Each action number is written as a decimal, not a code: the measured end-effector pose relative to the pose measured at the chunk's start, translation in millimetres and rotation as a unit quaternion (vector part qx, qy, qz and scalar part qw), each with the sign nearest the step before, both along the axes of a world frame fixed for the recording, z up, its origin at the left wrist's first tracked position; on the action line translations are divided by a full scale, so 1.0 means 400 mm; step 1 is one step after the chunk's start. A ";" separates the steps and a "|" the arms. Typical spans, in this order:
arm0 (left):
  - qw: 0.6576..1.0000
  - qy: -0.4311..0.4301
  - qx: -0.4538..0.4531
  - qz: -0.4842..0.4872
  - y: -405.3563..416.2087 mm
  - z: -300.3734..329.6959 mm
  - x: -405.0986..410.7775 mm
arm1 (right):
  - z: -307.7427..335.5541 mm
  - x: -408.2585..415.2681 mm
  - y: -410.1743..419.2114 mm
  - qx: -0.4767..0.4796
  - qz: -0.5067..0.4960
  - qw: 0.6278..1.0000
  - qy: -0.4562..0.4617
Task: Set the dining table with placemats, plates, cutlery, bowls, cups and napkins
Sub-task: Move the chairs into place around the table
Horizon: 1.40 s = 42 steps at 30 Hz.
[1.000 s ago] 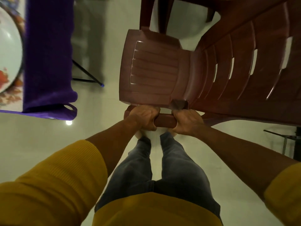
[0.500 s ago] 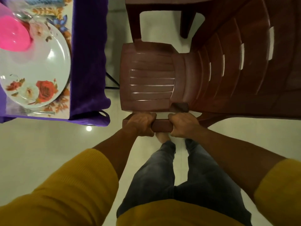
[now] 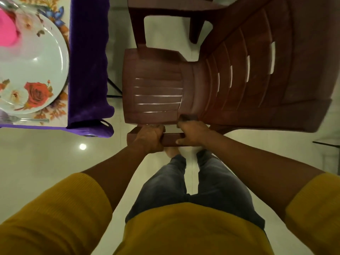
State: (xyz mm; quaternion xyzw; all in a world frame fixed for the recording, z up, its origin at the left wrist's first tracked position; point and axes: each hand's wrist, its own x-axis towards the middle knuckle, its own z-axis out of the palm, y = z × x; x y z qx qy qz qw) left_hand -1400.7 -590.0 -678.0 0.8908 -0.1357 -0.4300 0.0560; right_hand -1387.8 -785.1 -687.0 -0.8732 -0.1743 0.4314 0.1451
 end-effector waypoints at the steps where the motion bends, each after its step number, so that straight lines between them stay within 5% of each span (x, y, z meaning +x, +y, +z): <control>1: 1.000 0.001 -0.020 0.024 -0.012 0.022 0.006 | 0.029 0.010 -0.011 0.008 -0.016 1.000 -0.018; 17: 0.900 -0.142 -0.286 0.298 -0.476 0.394 0.039 | 0.455 0.071 -0.424 0.098 -0.194 0.915 -0.339; 23: 0.809 -0.083 -0.393 0.430 -0.758 0.454 0.000 | 0.553 0.101 -0.685 0.136 -0.138 0.905 -0.377; 34: 0.825 -0.209 -0.332 0.406 -0.966 0.475 0.132 | 0.549 0.272 -0.857 0.149 0.031 0.907 -0.392; 42: 0.751 -0.236 -0.347 0.510 -0.986 0.404 0.222 | 0.496 0.473 -0.816 0.149 0.115 0.896 -0.401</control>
